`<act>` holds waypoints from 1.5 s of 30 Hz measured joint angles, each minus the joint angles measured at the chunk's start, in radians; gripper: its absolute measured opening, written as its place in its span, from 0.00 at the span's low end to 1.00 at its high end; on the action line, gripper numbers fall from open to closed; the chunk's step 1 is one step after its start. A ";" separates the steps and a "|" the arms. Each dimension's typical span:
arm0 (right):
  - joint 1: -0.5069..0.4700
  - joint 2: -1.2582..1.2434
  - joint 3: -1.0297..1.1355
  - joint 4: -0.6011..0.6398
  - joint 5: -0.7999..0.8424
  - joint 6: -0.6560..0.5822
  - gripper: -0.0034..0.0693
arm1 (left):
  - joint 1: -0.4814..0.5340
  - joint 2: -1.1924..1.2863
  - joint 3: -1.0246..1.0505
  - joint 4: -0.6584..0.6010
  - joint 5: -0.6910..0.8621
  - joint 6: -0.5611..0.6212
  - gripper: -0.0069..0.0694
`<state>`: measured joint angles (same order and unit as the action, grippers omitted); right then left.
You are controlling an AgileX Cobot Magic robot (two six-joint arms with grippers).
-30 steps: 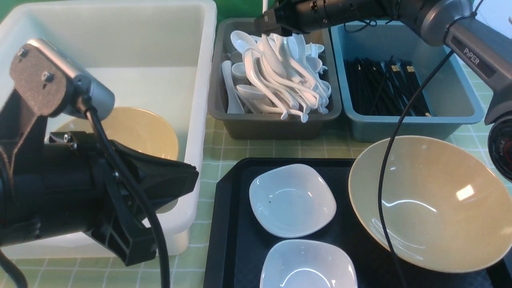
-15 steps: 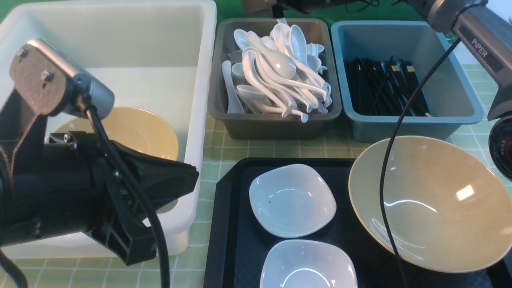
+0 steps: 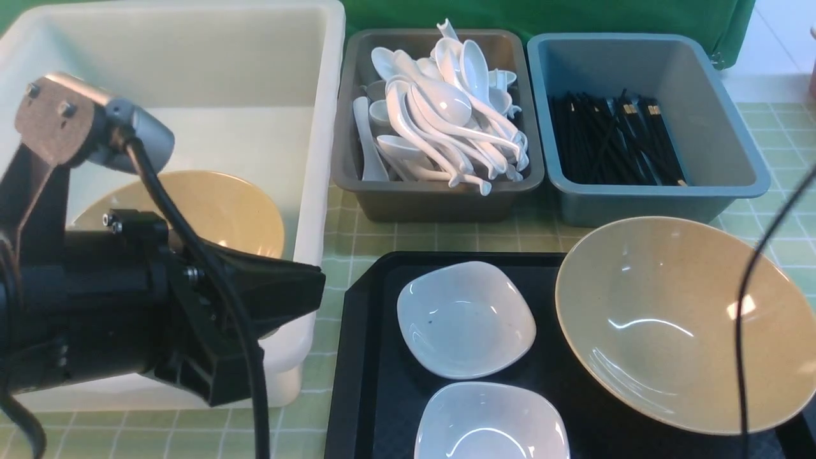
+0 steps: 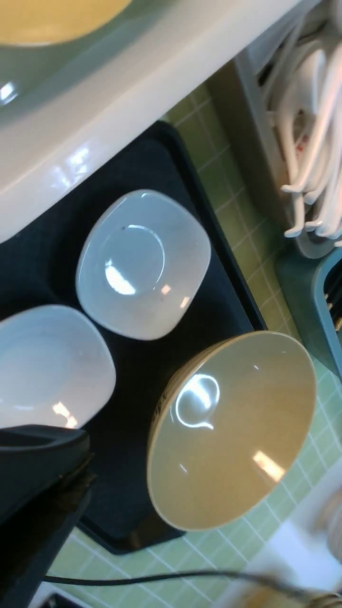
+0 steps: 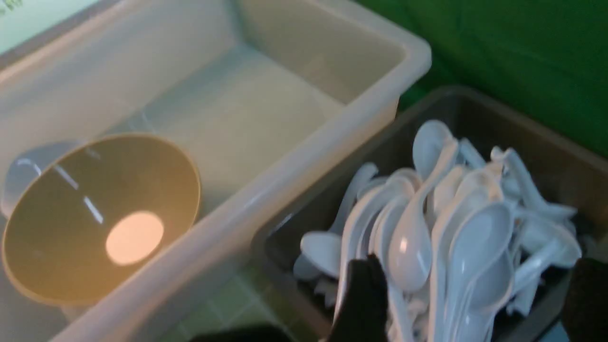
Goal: On green table put chopsticks spoon bowls plates into blue grey white boxes.
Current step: 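Grasp the large bowl on the tray by its rim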
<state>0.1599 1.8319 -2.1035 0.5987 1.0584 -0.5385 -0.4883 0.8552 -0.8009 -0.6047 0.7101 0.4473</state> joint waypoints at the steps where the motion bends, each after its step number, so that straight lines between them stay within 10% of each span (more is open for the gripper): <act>1: 0.011 -0.039 0.034 -0.042 0.051 0.008 0.77 | 0.000 0.009 -0.009 0.000 0.007 -0.004 0.09; 10: 0.064 -0.350 0.458 -0.206 0.105 0.008 0.72 | 0.000 0.194 -0.217 -0.001 0.100 -0.032 0.09; 16: 0.064 -0.632 0.845 -0.176 -0.007 -0.033 0.42 | 0.000 0.378 -0.305 -0.008 0.135 -0.089 0.19; 20: 0.064 -0.834 1.077 -0.094 -0.063 -0.066 0.12 | -0.076 0.556 -0.345 -0.006 0.145 -0.075 0.39; 31: 0.064 -1.102 1.207 -0.101 -0.141 -0.027 0.08 | -0.201 0.979 -0.615 -0.017 0.127 -0.203 0.83; 38: 0.064 -1.118 1.207 -0.142 -0.141 -0.012 0.08 | -0.201 1.209 -0.791 -0.081 0.117 -0.196 0.81; 45: 0.064 -1.119 1.207 -0.177 -0.141 0.014 0.08 | -0.200 1.294 -0.868 -0.132 0.147 -0.108 0.28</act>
<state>0.2238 0.7125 -0.8969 0.4221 0.9177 -0.5245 -0.6885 2.1497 -1.6692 -0.7365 0.8569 0.3391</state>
